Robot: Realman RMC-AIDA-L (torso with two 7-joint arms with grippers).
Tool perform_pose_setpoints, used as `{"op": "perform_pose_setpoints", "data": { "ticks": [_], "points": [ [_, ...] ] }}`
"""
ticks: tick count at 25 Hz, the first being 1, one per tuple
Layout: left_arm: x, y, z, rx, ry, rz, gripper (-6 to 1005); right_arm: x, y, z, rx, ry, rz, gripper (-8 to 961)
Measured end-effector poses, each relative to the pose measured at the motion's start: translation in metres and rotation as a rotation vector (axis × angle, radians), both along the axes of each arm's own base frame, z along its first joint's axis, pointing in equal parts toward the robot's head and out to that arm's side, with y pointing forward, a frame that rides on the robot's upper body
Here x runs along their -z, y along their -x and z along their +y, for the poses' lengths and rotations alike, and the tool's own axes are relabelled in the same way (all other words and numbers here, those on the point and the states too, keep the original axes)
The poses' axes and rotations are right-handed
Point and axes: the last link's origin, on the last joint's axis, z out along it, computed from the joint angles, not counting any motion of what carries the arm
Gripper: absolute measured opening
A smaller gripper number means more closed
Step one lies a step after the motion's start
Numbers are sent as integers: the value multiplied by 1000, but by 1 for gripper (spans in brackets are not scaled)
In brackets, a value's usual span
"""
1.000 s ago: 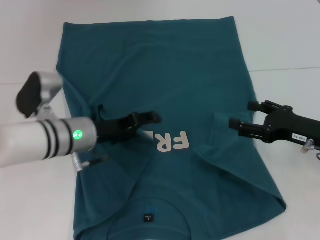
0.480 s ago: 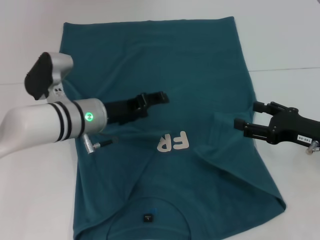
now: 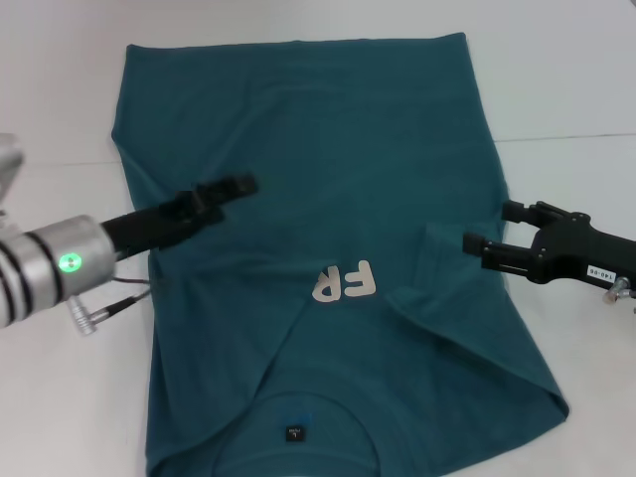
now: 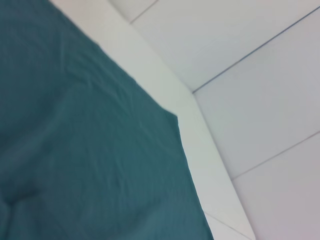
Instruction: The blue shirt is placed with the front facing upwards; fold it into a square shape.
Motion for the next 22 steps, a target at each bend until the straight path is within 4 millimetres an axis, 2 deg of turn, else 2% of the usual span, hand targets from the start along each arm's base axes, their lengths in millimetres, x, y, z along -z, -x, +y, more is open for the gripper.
{"op": "perform_pose_setpoints", "data": {
  "ticks": [5, 9, 15, 22],
  "points": [
    [-23, 18, -16, 52, -23, -12, 831, 0, 1, 2, 10, 2, 14, 927],
    [-33, 29, -31, 91, -16, -28, 831, -5, 2, 5, 23, -7, 20, 927],
    [-35, 46, -48, 103, -12, -10, 832, -8, 4, 16, 49, -21, 14, 927],
    [-30, 73, -75, 148, -16, 99, 832, -9, 14, 26, 69, 1, 45, 928]
  ]
}}
